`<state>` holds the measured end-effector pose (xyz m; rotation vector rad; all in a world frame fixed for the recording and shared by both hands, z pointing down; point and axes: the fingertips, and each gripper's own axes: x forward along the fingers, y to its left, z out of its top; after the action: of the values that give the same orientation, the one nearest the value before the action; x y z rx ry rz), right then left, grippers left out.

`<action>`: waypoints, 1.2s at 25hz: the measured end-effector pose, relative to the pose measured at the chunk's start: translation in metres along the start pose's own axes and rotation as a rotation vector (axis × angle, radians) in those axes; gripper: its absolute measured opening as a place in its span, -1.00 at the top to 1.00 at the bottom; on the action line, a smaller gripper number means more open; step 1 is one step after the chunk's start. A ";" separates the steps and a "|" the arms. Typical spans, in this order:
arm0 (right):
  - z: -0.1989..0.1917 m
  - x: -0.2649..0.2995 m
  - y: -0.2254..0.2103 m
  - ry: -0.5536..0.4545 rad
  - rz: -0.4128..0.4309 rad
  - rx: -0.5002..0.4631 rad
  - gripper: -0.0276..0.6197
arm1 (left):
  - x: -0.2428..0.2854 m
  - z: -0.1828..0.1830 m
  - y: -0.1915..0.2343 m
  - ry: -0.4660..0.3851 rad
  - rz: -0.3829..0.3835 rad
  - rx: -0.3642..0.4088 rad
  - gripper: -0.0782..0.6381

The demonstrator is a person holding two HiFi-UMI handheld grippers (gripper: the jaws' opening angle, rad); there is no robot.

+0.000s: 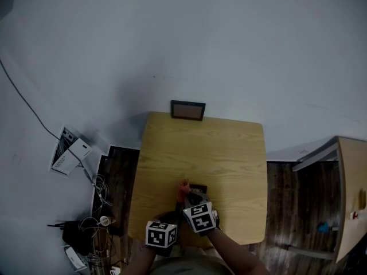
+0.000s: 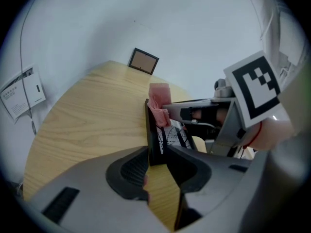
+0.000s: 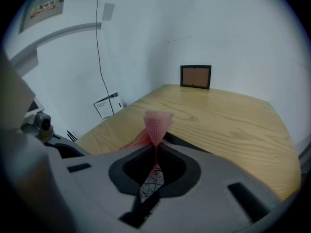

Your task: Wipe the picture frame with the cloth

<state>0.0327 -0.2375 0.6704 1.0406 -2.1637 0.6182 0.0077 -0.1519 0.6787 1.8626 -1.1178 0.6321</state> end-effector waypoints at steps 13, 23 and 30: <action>-0.006 0.001 -0.005 0.082 -0.018 -0.105 0.87 | 0.001 -0.001 0.001 0.000 0.035 -0.010 0.49; -0.021 -0.019 -0.031 0.096 -0.088 -0.094 0.87 | -0.002 -0.006 0.000 -0.012 0.044 -0.038 0.49; -0.024 -0.022 -0.040 0.087 -0.106 -0.076 0.87 | -0.001 -0.004 0.001 -0.020 0.044 -0.069 0.49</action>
<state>0.0844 -0.2340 0.6756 1.0602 -2.0265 0.5182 0.0061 -0.1481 0.6804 1.7934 -1.1820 0.5940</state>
